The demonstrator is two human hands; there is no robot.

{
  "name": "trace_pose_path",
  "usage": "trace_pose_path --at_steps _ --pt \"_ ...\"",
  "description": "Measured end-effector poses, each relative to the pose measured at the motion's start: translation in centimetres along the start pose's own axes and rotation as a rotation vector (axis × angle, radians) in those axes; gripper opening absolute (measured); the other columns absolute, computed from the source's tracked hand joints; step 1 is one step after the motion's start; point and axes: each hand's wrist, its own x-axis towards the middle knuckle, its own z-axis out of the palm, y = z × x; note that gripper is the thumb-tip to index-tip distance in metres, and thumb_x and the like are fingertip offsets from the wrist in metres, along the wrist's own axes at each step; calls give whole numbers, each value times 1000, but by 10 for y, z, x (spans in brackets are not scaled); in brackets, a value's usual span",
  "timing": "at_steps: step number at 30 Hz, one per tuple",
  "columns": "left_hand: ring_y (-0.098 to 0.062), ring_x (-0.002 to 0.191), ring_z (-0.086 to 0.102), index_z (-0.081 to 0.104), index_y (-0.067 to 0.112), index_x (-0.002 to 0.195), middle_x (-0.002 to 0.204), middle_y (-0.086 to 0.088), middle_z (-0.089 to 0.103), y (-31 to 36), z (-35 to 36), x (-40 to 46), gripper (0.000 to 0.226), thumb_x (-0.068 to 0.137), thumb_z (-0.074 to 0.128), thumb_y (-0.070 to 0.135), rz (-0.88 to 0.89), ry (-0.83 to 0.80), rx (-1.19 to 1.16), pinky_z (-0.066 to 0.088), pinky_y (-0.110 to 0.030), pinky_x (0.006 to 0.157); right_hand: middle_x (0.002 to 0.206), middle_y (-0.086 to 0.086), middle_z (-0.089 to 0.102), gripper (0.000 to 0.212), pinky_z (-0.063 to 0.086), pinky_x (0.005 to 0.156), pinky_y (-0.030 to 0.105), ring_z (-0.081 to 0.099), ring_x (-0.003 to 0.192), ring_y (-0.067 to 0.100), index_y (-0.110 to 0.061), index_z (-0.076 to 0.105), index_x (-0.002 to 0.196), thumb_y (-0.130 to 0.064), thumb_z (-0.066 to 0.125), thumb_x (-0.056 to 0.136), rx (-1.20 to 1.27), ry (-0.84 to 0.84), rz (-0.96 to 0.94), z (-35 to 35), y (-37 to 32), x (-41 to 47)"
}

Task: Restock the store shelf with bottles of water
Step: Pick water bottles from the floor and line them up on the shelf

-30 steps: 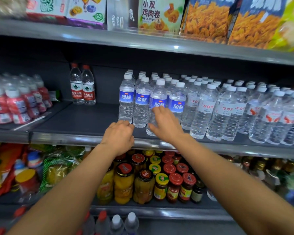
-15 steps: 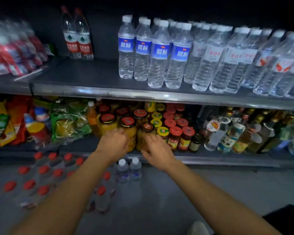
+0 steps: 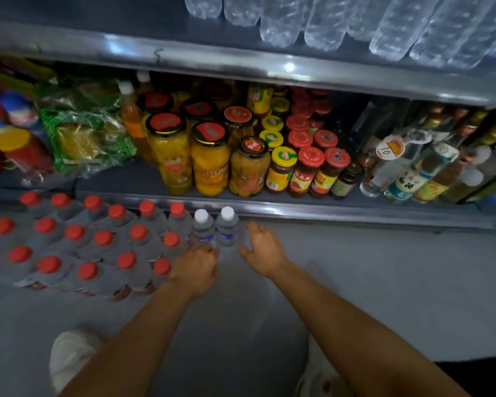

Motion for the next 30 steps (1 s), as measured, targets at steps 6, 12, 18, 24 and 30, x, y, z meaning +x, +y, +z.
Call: trace_pose_path --at_steps 6,12,18,24,30 --pt "-29 118 50 53 12 117 127 -10 52 -7 30 22 30 93 45 27 9 -67 -5 41 -34 95 139 16 48 67 43 93 40 49 124 35 -15 31 144 -37 62 89 8 -32 -58 6 -4 58" --pt "-27 118 49 53 12 119 127 -8 51 -11 50 34 32 93 43 28 19 -131 37 43 -35 94 127 14 58 59 46 79 39 56 113 36 -20 36 139 -42 60 90 -141 -74 -139 13 -9 94" --pt "-28 115 50 54 11 114 123 -9 54 -8 44 32 29 92 43 26 46 -108 54 43 -36 96 129 19 56 55 46 84 40 54 114 39 -15 34 143 -33 53 95 -156 -114 -129 4 -8 78" --pt "-28 113 52 56 10 113 121 -11 55 -6 1 12 27 92 46 25 51 14 25 43 -36 91 119 21 60 42 43 76 36 55 109 40 -12 48 127 -31 58 91 2 -53 -62 -30 -9 30" --pt "-29 111 53 57 11 120 122 -11 57 -3 -70 -13 34 92 47 29 39 199 80 45 -38 90 99 16 63 27 34 62 31 58 91 36 -10 56 99 -31 63 85 20 105 -140 -94 -26 -15"
